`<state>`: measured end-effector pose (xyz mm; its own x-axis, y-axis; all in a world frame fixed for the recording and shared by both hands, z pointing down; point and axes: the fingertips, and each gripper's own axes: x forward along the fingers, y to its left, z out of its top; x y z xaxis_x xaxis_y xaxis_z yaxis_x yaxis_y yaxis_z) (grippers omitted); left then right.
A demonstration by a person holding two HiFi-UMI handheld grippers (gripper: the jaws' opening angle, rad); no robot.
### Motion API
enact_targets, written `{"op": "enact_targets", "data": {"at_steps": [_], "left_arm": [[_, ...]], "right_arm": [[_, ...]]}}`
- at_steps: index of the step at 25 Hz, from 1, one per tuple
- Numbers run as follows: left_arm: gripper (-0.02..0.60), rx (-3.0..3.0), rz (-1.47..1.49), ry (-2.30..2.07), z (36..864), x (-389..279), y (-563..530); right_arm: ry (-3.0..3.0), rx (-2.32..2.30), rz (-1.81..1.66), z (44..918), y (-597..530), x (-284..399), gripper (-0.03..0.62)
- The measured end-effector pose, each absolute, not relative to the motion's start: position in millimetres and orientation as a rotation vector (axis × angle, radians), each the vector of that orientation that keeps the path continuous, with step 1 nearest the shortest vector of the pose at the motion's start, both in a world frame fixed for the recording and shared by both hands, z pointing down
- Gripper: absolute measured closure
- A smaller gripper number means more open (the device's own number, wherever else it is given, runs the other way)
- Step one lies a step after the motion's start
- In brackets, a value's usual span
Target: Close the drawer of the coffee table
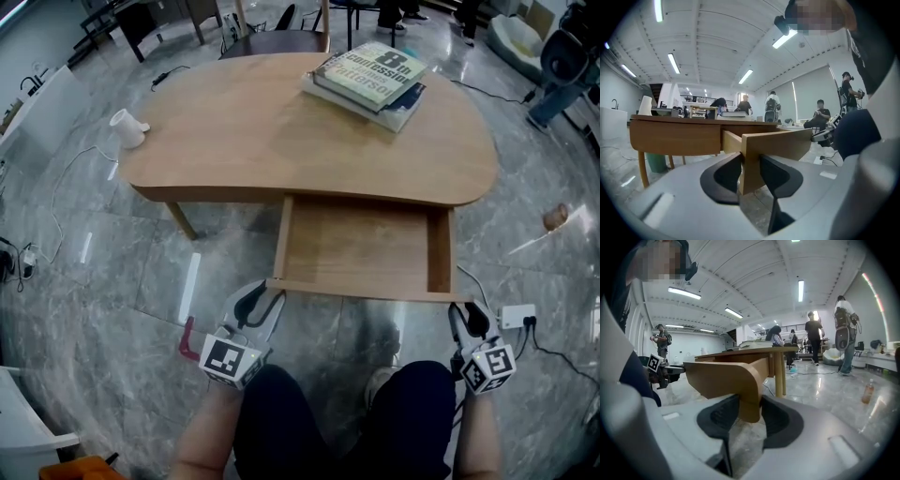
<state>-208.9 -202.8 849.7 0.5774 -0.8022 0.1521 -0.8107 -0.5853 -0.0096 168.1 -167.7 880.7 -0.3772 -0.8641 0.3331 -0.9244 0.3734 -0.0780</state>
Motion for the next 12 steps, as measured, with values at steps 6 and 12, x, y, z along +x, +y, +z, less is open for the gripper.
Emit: {"op": "enact_targets", "data": {"at_steps": [6,12], "left_arm": [[0.451,2.699,0.163,-1.472,837,-210,-230],[0.453,2.675,0.157,-1.508,840,-208,-253]], "right_arm": [[-2.397,1.632,0.359,868,-193,169,0.444],[-2.378,1.663,0.351,867,-217,171,0.444]]}}
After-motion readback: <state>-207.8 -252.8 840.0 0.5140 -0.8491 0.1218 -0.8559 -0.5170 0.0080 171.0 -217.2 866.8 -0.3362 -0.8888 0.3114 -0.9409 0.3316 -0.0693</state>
